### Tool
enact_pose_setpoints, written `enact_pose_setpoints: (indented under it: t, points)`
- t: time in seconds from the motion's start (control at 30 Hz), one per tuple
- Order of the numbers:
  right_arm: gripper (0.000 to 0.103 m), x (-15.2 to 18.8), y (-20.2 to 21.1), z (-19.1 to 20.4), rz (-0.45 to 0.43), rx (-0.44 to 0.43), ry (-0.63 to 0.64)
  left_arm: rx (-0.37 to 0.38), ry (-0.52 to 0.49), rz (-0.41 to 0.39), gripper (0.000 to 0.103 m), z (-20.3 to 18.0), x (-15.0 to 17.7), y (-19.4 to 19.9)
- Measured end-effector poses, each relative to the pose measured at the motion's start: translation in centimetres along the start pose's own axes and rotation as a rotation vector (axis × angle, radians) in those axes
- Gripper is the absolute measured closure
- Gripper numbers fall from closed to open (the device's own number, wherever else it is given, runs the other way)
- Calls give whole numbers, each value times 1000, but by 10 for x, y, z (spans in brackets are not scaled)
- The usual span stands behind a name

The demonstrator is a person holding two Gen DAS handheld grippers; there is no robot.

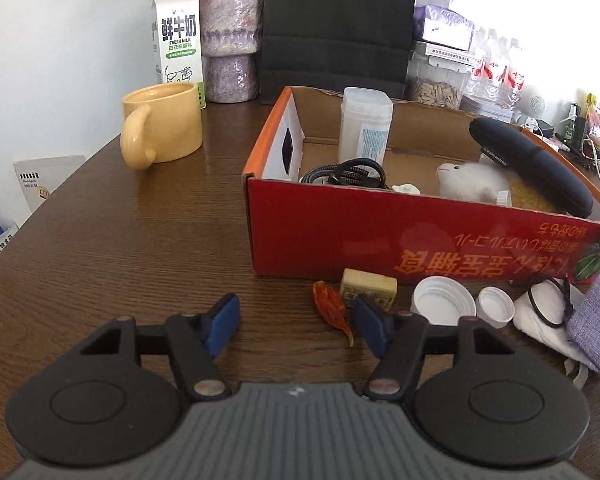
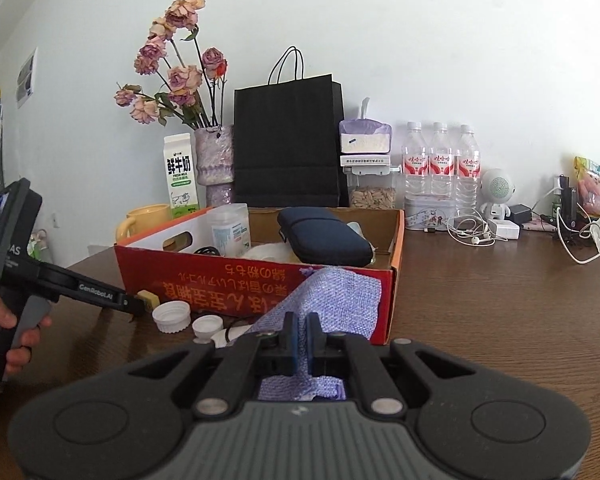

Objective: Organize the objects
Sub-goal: 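Grasp the small orange item with the left gripper while the right holds the pouch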

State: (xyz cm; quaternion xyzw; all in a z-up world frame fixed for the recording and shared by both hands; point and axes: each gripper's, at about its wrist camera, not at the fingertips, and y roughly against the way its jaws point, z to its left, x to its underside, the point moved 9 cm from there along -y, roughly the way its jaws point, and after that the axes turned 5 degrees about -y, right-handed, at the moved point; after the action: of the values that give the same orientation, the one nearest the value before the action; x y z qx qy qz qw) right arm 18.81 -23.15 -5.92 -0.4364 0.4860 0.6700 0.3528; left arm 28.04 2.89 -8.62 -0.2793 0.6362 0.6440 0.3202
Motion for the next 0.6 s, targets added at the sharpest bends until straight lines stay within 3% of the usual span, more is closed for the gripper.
enact_pose_setpoints:
  t: [0.03, 0.1, 0.6]
  points:
    - [100, 0, 0, 0, 3, -1, 0, 14, 4, -6, 49, -1, 0, 0]
    - [100, 1, -1, 0, 5, -4, -2, 50, 9, -15, 91, -4, 0, 2]
    - [100, -1, 3, 4, -19, -13, 9, 57, 32, -123, 90, -9, 0, 38]
